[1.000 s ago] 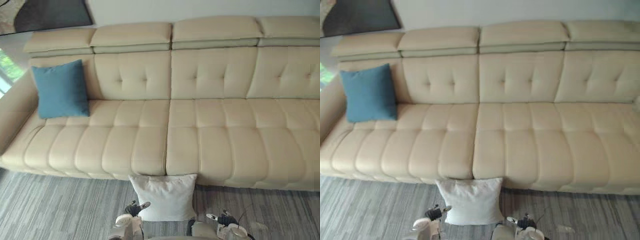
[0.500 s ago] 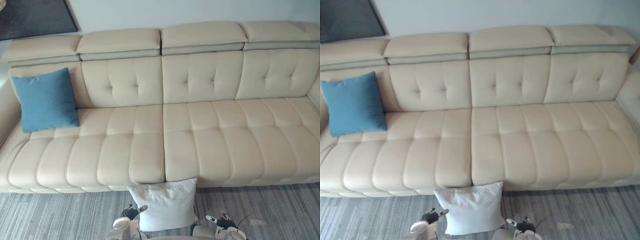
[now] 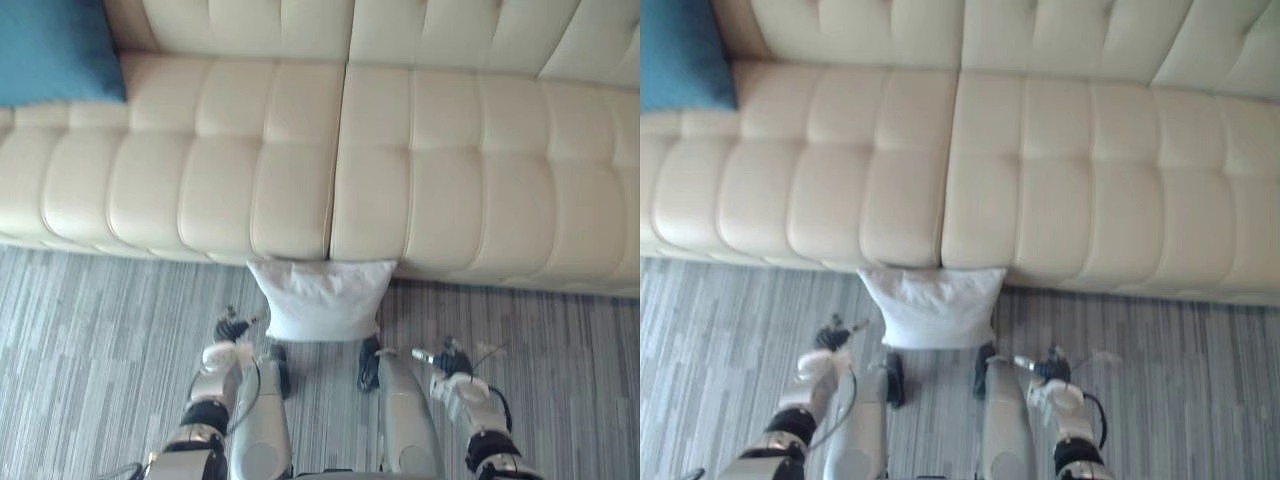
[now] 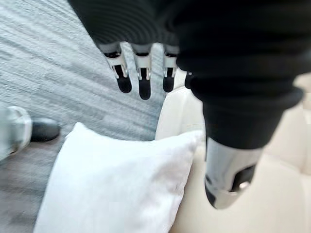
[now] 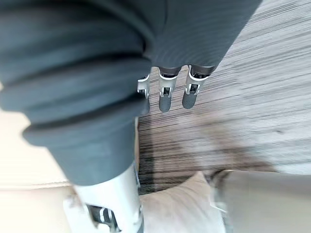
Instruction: Pick up cushions and gather them together orderly.
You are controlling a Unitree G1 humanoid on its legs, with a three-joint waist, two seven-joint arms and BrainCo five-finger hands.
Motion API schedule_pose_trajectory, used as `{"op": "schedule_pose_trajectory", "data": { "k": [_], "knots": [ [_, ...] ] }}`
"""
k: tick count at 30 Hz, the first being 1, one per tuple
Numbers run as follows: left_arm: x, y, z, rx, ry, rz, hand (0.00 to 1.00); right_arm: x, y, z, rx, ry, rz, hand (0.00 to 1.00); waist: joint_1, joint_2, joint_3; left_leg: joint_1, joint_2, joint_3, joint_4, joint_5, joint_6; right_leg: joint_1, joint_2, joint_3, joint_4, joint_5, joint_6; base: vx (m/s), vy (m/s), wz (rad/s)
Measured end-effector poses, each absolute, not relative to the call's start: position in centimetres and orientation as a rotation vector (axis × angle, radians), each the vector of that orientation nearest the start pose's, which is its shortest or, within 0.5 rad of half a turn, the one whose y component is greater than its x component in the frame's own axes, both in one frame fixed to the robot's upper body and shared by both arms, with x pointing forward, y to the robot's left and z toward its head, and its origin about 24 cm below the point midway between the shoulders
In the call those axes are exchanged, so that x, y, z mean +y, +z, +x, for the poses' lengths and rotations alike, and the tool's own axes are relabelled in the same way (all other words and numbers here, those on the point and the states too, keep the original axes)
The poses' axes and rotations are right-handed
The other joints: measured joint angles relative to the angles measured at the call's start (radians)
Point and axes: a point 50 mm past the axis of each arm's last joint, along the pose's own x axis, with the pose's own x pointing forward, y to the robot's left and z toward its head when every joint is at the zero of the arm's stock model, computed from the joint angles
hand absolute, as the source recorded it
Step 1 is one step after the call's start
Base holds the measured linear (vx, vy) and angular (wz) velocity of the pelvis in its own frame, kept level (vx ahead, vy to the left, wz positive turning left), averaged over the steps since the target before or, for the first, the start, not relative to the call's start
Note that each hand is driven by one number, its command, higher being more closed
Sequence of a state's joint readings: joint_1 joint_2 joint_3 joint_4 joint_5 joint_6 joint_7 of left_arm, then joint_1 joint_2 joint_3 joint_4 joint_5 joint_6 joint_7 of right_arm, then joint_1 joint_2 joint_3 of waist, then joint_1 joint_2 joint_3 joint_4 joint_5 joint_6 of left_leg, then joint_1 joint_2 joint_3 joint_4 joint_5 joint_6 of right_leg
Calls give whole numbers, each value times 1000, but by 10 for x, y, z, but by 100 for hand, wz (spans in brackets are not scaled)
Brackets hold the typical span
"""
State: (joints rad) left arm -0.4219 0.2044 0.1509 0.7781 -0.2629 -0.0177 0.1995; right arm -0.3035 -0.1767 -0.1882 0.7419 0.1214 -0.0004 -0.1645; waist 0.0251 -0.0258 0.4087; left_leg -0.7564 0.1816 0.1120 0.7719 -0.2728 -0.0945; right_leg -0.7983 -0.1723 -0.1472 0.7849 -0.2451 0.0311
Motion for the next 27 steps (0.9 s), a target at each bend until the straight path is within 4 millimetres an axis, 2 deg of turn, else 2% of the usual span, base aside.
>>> {"op": "schedule_pose_trajectory", "data": {
  "k": [1,4,6,10,14,16,17,18,20,23,27],
  "knots": [
    [229,6,319,284,376,-101,0,-233,-21,291,368,-358,-19,0,0,2,6,-45,1,-12,18,6,9,-38,-2,-3,19,0,-7,-136,-31,19],
    [236,51,346,138,381,-94,0,-235,33,326,177,-341,-50,0,1,1,46,-195,2,-34,87,13,5,-178,-8,-7,87,7,-29,-96,-30,14],
    [236,82,362,51,369,-84,0,-230,78,351,35,-314,-71,0,2,0,85,-279,6,-39,121,20,3,-261,-10,-7,122,11,-36,-58,-33,2],
    [227,128,380,-75,340,-62,0,-213,141,375,-159,-270,-94,0,7,3,105,-420,13,-45,166,23,3,-402,-12,-6,170,12,-38,-8,-8,0],
    [205,166,394,-171,282,-28,0,-191,184,388,-280,-233,-115,0,7,6,120,-521,12,-62,217,23,3,-496,-18,-8,227,10,-38,-22,-24,7],
    [195,185,398,-226,264,2,0,-187,193,385,-331,-243,-105,0,-3,6,120,-571,13,-72,240,23,3,-536,-18,-9,246,4,-30,-49,3,5],
    [192,190,399,-238,264,8,0,-185,194,385,-344,-241,-98,100,-6,6,120,-585,14,-72,249,23,4,-551,-18,-7,254,3,-28,-88,22,-2],
    [186,198,401,-263,264,26,100,-181,201,386,-376,-242,-93,100,-12,6,120,-611,14,-69,262,21,7,-581,-18,1,262,0,-25,-86,24,-6],
    [181,210,402,-296,277,48,100,-175,213,385,-423,-251,-74,100,-16,6,121,-642,19,-68,267,21,17,-613,-17,2,263,-3,-20,-96,22,-7],
    [174,221,400,-343,277,87,100,-174,221,386,-434,-254,-82,100,-18,6,121,-673,34,-67,267,31,13,-644,-15,-6,267,0,-23,-81,5,0],
    [173,227,398,-371,294,111,100,-149,220,387,-435,-176,-84,100,-10,6,120,-680,49,-64,260,44,3,-654,-5,-10,271,1,-31,-24,-12,2]
  ]
}}
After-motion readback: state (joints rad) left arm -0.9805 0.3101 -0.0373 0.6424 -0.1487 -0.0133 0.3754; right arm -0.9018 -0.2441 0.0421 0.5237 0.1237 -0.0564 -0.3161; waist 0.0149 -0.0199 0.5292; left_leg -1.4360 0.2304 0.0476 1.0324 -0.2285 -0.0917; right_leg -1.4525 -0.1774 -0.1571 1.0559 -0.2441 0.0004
